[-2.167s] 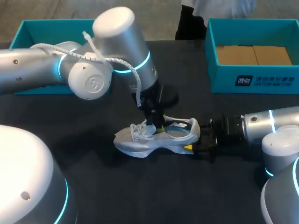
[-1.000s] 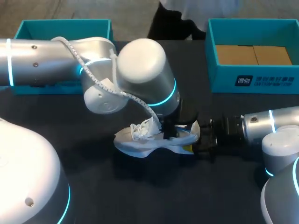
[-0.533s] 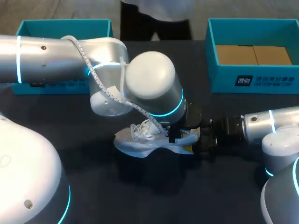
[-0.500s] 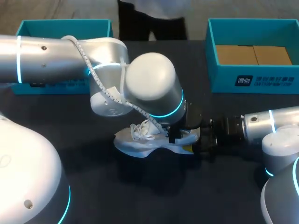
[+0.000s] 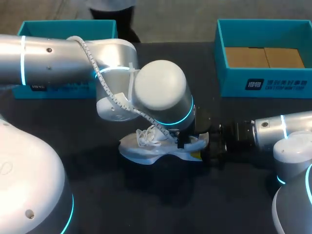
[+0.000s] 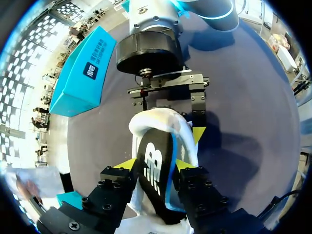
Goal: Take the shoe out of the shoebox, open the shoe tongue, remove and reinsert the insole, then place the shoe into the shoebox
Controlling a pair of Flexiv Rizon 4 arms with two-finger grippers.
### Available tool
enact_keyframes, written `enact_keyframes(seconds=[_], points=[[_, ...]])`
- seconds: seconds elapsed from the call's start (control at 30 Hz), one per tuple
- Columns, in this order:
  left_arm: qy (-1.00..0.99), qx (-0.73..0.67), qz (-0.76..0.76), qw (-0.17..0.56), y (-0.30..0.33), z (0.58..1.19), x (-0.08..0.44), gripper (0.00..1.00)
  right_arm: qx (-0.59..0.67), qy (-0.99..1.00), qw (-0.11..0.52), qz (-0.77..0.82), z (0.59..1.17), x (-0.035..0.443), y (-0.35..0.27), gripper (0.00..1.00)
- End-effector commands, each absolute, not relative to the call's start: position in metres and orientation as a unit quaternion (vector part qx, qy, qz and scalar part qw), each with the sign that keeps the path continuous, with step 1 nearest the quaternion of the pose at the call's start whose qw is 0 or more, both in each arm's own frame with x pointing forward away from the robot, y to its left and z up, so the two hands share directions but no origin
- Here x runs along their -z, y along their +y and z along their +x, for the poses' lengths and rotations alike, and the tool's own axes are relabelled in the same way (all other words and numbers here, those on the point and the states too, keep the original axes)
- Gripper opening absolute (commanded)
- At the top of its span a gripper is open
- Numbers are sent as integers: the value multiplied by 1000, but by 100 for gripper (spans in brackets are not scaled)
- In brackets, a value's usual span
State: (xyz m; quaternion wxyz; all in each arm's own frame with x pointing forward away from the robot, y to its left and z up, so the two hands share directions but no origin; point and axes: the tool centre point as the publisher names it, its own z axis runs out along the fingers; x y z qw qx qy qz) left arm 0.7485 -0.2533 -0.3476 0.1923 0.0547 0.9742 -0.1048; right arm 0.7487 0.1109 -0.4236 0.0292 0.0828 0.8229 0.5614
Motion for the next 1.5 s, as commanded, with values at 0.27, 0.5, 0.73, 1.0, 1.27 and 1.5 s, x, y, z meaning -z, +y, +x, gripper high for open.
enact_keyframes(seconds=[0.27, 0.5, 0.73, 1.0, 1.27, 1.5], points=[[975, 92, 50, 196, -258, 754, 356, 40, -560, 824, 29, 83, 748, 423, 112, 0], [976, 90, 45, 193, -256, 758, 361, 0, -560, 824, 29, 83, 748, 423, 112, 0], [980, 111, 42, 161, -246, 759, 354, 0, -560, 824, 29, 83, 748, 423, 112, 0], [980, 161, 51, 105, -240, 756, 332, 0, -560, 824, 29, 83, 748, 423, 112, 0], [974, 208, 68, 56, -245, 748, 312, 0, -560, 824, 29, 83, 748, 423, 112, 0], [966, 246, 80, 21, -256, 737, 295, 0, -560, 824, 29, 83, 748, 423, 112, 0]])
